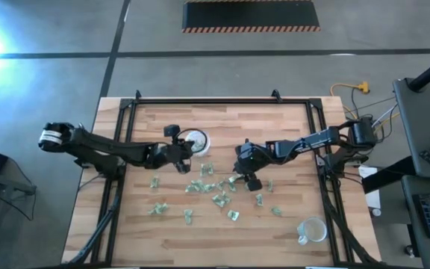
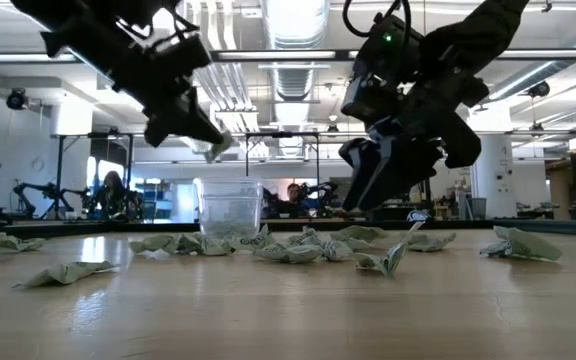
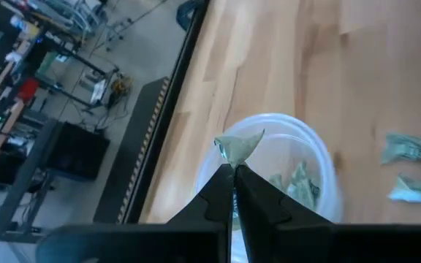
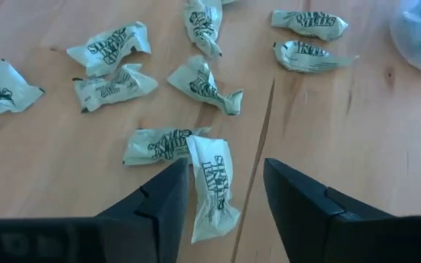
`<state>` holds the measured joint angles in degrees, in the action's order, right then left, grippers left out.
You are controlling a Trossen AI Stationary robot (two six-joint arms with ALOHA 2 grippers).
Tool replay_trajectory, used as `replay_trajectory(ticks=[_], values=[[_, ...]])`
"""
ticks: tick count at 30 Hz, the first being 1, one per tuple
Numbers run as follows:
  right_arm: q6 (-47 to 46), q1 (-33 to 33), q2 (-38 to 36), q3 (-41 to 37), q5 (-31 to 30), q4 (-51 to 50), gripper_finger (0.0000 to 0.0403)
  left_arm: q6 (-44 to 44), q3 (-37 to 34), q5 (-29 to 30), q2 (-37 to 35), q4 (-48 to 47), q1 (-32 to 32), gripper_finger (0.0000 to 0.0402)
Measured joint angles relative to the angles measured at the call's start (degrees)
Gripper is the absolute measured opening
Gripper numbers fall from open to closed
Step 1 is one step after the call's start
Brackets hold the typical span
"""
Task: Pick and place Stevia / Truvia into bins
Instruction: Put the stevia packet into the transparent container
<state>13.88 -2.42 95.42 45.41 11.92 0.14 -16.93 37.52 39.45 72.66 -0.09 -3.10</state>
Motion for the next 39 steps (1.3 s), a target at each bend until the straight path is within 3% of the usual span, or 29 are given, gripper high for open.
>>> replay_trajectory(ticks=[6,18,26,30,39], values=[[-0.04,0.02,0.33,-0.02,0.0,-0.43,0.0193,-0.02,-0.04,-5.05,1.67,-0.41,2.99,0.0011],[-0.43,0.02,1.56,-0.07,0.02,-1.69,0.0196,0.02,0.26,-5.67,0.31,1.57,3.37,0.012],[-0.43,0.03,4.18,-0.05,-0.84,-1.6,0.0188,0.13,0.13,-5.69,-0.6,1.21,2.75,0.0132],[-0.13,0.02,4.13,-0.04,-4.48,-1.62,0.0155,1.45,0.13,-5.67,-0.69,1.15,1.81,0.0132],[3.06,0.02,3.58,-0.04,-4.6,-1.61,0.0017,1.75,0.15,-4.27,-0.91,-0.07,-1.84,0.0132]])
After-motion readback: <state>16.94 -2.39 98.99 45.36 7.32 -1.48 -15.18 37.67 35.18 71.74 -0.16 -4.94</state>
